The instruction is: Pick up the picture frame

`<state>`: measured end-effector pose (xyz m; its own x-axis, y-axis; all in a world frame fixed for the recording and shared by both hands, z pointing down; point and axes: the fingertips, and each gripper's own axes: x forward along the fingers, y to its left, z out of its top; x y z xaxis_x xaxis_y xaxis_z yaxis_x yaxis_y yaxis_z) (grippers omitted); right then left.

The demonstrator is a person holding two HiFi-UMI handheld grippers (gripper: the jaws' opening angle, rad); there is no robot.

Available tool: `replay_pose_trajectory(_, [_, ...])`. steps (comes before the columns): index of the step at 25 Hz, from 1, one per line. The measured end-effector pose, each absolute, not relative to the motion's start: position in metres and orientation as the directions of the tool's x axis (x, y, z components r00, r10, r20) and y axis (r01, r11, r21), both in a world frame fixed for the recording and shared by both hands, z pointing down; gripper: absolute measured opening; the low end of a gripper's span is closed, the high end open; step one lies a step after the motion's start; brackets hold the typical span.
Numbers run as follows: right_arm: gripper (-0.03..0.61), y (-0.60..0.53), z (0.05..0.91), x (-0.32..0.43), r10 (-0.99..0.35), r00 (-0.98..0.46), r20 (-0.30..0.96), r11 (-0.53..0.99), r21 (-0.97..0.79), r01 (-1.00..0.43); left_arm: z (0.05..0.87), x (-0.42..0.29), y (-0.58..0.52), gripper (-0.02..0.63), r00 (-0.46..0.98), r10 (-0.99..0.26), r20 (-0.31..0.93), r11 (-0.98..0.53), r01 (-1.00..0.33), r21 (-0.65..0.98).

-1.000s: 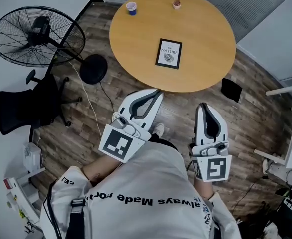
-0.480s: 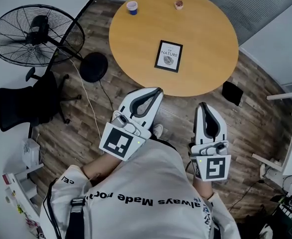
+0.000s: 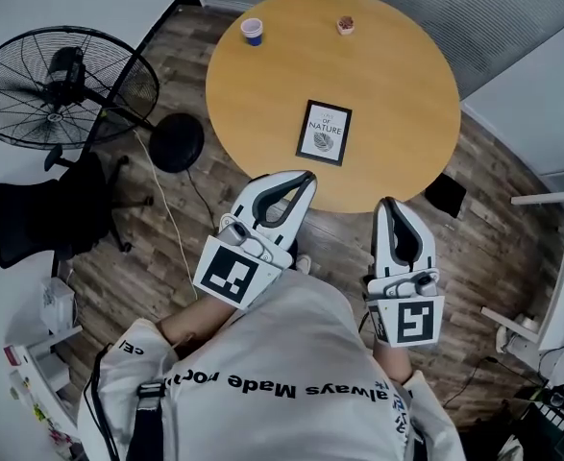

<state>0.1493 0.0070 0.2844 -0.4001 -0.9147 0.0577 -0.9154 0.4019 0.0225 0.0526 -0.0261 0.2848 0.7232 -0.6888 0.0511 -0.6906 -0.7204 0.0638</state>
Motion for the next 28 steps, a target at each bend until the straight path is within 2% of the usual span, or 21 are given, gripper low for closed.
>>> replay_pose_trajectory(15, [0.04, -0.093, 0.333, 0.139, -0.909, -0.393, 0.139, 0.398, 0.003, -0.917, 0.342, 0.045, -0.13, 0.029, 0.752, -0.641, 0.155, -0.744, -0.658, 0.113])
replay_pose_trajectory(24, [0.043, -0.124, 0.393, 0.136, -0.899, -0.379, 0.22, 0.388, -0.006, -0.922, 0.41, 0.047, -0.162, 0.029, 0.757, -0.599, 0.261, -0.748, -0.646, 0.154])
replay_pose_trajectory(28, [0.066, -0.133, 0.427, 0.139, -0.888, -0.367, 0.277, 0.378, -0.014, -0.926, 0.446, 0.05, -0.171, 0.03, 0.753, -0.575, 0.319, -0.748, -0.642, 0.167])
